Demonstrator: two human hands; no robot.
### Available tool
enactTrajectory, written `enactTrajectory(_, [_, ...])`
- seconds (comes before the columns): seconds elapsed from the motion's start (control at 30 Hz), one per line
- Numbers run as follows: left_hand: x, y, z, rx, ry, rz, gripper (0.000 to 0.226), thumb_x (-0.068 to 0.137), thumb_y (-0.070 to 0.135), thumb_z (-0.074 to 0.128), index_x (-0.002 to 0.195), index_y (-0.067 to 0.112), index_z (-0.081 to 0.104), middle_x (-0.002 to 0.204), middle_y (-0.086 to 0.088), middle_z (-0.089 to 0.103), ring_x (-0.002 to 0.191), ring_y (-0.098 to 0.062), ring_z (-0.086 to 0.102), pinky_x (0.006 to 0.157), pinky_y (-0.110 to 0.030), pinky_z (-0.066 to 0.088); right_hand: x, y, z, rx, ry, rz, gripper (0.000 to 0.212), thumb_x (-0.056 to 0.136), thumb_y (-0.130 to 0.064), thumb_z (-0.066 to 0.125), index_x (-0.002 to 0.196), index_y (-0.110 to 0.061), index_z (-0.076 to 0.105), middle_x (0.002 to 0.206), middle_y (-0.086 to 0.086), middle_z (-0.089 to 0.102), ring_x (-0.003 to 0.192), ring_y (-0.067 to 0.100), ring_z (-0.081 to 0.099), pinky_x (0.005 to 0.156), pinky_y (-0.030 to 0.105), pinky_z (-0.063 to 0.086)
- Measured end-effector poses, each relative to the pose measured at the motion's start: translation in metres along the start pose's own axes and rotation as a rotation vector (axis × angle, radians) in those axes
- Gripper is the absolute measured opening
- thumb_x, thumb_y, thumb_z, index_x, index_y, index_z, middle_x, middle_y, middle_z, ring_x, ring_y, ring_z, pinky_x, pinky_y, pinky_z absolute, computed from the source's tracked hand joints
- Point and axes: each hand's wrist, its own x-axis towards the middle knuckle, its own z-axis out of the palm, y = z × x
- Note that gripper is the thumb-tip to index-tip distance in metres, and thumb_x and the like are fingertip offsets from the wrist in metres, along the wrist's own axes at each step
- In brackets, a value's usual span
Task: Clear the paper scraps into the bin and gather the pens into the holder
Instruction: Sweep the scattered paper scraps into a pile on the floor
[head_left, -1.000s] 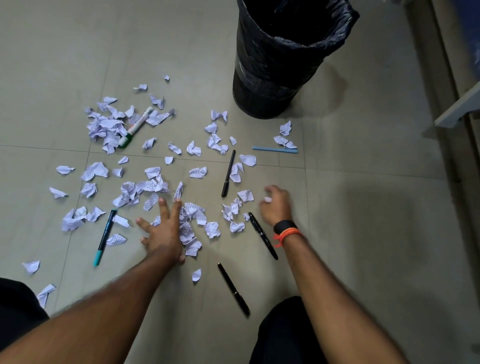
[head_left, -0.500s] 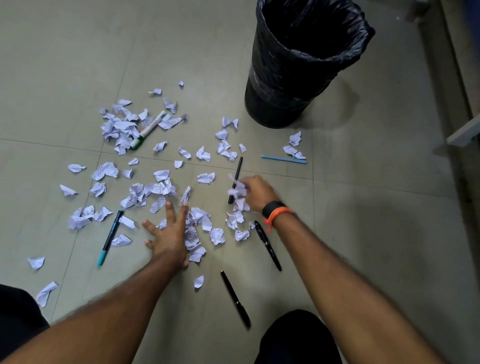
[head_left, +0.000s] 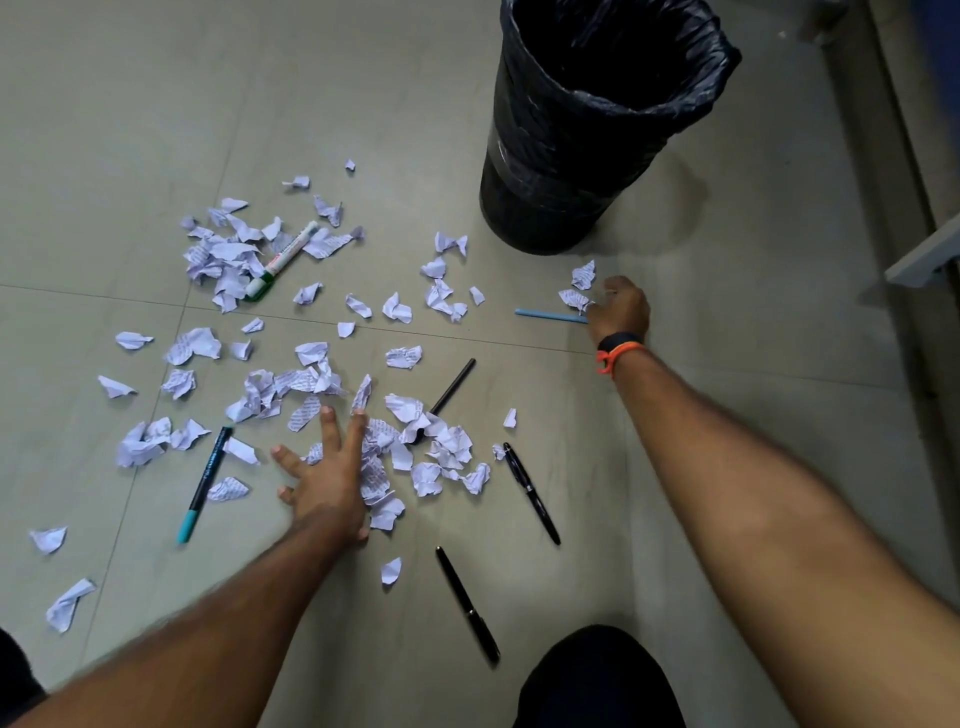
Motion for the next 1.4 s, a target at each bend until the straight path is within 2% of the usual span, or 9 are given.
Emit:
enactTrajectory(0.1, [0.003, 0.000, 0.003, -0.001, 0.011, -0.007, 0.129, 0.066, -0.015, 0.071, 0.149, 0.045, -0.008, 0.154, 0.013, -0.035, 0.142, -0.052, -0.016, 0.109, -0.066, 0.024, 0.023, 0.005, 0.002, -0.073, -0.118, -0.002, 0.061, 0.075, -0.016, 0.076, 0.132, -0.014, 0.053, 0.133, 0.019, 0.053, 0.121, 0.035, 0.052, 0.101, 0.032, 0.041])
enactTrajectory(0.3, [0.005, 0.000, 0.003, 0.006, 0.012, -0.024, 0.129, 0.067, -0.015, 0.070, 0.148, 0.046, -0.009, 0.153, 0.013, -0.036, 0.142, -0.050, -0.016, 0.110, -0.065, 0.024, 0.041, -0.009, 0.026, -0.022, -0.182, -0.162, 0.032, 0.063, -0.033, 0.068, 0.087, -0.012, 0.067, 0.083, 0.002, 0.067, 0.092, 0.025, 0.065, 0.087, 0.029, 0.051])
enactTrajectory(0.4, [0.004, 0.002, 0.002, 0.002, 0.003, -0.030, 0.129, 0.068, -0.015, 0.071, 0.148, 0.046, -0.010, 0.152, 0.012, -0.037, 0.142, -0.050, -0.017, 0.110, -0.064, 0.023, 0.058, -0.003, 0.068, 0.053, -0.230, -0.159, 0.027, 0.055, -0.034, 0.069, 0.078, -0.022, 0.066, 0.081, 0.003, 0.069, 0.080, 0.014, 0.063, 0.084, 0.031, 0.055])
enactTrajectory(0.5, [0.003, 0.004, 0.000, 0.005, -0.004, -0.036, 0.131, 0.068, -0.013, 0.073, 0.148, 0.046, -0.012, 0.152, 0.011, -0.038, 0.142, -0.050, -0.017, 0.111, -0.064, 0.023, 0.037, -0.023, 0.094, 0.022, -0.286, -0.197, 0.043, 0.056, -0.043, 0.074, 0.089, -0.017, 0.069, 0.093, 0.014, 0.070, 0.088, 0.027, 0.069, 0.080, 0.035, 0.056])
enactTrajectory(0.6, [0.002, 0.005, -0.001, 0.002, -0.012, -0.045, 0.132, 0.068, -0.011, 0.075, 0.147, 0.047, -0.013, 0.152, 0.012, -0.038, 0.142, -0.050, -0.018, 0.111, -0.064, 0.022, -0.019, -0.068, 0.091, -0.009, -0.378, -0.313, 0.023, 0.068, -0.022, 0.065, 0.089, -0.013, 0.070, 0.090, 0.019, 0.070, 0.084, 0.027, 0.065, 0.076, 0.034, 0.055])
enactTrajectory(0.7, [0.003, 0.004, -0.001, 0.006, -0.015, -0.039, 0.133, 0.068, -0.012, 0.075, 0.148, 0.047, -0.013, 0.152, 0.012, -0.038, 0.142, -0.050, -0.018, 0.111, -0.064, 0.023, -0.047, -0.090, 0.087, 0.000, -0.478, -0.431, 0.039, 0.073, -0.006, 0.067, 0.111, -0.015, 0.069, 0.102, 0.009, 0.063, 0.088, 0.018, 0.057, 0.088, 0.029, 0.048])
enactTrajectory(0.93, [0.008, 0.001, 0.004, 0.028, -0.006, -0.025, 0.134, 0.068, -0.013, 0.075, 0.147, 0.046, -0.016, 0.152, 0.011, -0.038, 0.141, -0.053, -0.016, 0.109, -0.066, 0.023, -0.003, -0.035, 0.019, -0.233, -0.018, -0.157, 0.026, 0.079, -0.010, 0.060, 0.104, -0.013, 0.068, 0.109, 0.015, 0.068, 0.110, 0.039, 0.056, 0.089, 0.040, 0.049])
enactTrajectory(1.1, [0.014, -0.002, 0.010, 0.040, 0.007, -0.020, 0.132, 0.069, -0.014, 0.072, 0.146, 0.047, -0.016, 0.151, 0.011, -0.039, 0.141, -0.054, -0.015, 0.108, -0.067, 0.024, 0.012, -0.003, -0.002, -0.416, -0.084, 0.013, 0.046, 0.065, -0.054, 0.077, 0.093, -0.018, 0.072, 0.102, 0.011, 0.069, 0.113, 0.034, 0.050, 0.092, 0.044, 0.039])
enactTrajectory(1.4, [0.015, -0.002, 0.012, 0.073, 0.013, -0.023, 0.133, 0.069, -0.012, 0.074, 0.146, 0.047, -0.017, 0.151, 0.010, -0.039, 0.140, -0.056, -0.013, 0.106, -0.067, 0.027, -0.002, -0.030, 0.032, -0.380, -0.139, -0.125, 0.023, 0.073, -0.035, 0.077, 0.089, -0.019, 0.074, 0.098, 0.009, 0.072, 0.109, 0.035, 0.053, 0.089, 0.041, 0.038])
